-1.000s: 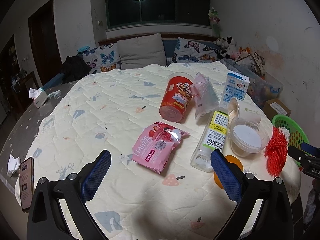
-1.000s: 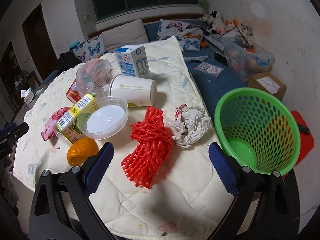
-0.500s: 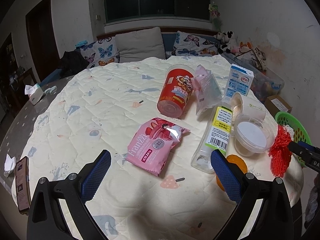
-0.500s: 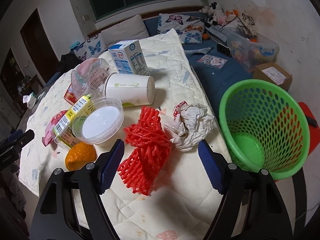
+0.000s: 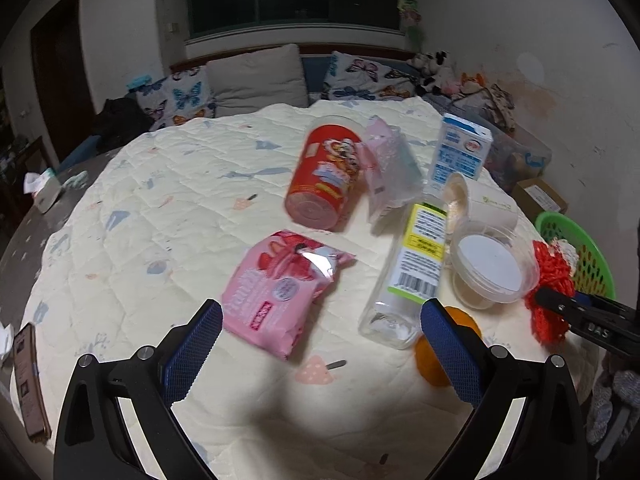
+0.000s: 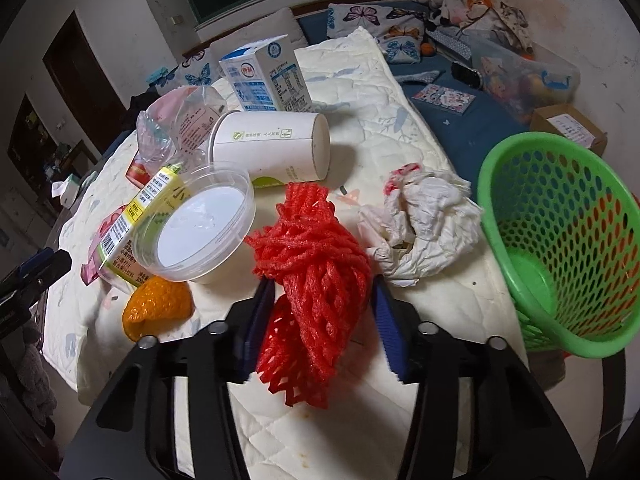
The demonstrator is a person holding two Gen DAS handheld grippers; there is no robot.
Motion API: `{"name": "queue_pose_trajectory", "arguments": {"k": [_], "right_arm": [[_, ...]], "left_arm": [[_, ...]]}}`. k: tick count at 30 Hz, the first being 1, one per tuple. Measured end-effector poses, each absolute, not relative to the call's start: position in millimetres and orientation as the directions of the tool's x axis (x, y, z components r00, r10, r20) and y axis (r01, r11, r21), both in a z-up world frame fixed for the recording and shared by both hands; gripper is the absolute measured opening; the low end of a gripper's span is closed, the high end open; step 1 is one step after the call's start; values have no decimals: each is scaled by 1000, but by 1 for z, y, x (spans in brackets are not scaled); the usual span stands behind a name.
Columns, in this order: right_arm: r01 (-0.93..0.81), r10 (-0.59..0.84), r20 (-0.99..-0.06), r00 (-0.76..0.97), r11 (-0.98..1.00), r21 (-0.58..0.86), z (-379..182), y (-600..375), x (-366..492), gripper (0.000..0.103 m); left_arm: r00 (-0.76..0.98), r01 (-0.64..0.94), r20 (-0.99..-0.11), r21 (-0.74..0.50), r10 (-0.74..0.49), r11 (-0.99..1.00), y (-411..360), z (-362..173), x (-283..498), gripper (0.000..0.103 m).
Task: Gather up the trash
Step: 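Reach the right tool to the red net bag and close on it, then lift the red net bag with the right tool while the left tool grasps the juice bottle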
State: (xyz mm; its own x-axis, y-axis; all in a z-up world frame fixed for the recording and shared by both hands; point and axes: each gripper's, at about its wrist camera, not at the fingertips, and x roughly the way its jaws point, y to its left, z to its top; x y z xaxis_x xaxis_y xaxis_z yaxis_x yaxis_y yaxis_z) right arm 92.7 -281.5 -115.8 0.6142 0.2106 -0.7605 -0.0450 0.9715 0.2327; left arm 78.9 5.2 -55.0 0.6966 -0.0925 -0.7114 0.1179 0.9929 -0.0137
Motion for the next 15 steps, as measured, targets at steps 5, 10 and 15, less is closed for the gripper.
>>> {"name": "queue_pose_trajectory", "arguments": {"k": [5, 10, 15], "right_arm": [[-56, 216, -749, 626, 971, 233, -112, -280, 90, 36], [-66, 230, -734, 638, 967, 246, -104, -281, 83, 35], [-71, 243, -719, 652, 963, 261, -95, -284, 75, 35]], "left_arm": [[674, 215, -722, -12, -157, 977, -14, -56, 89, 95], [661, 309, -726, 36, -188, 950, -35, -57, 103, 94], [628, 356, -753, 51, -198, 933, -47, -64, 118, 87]]}}
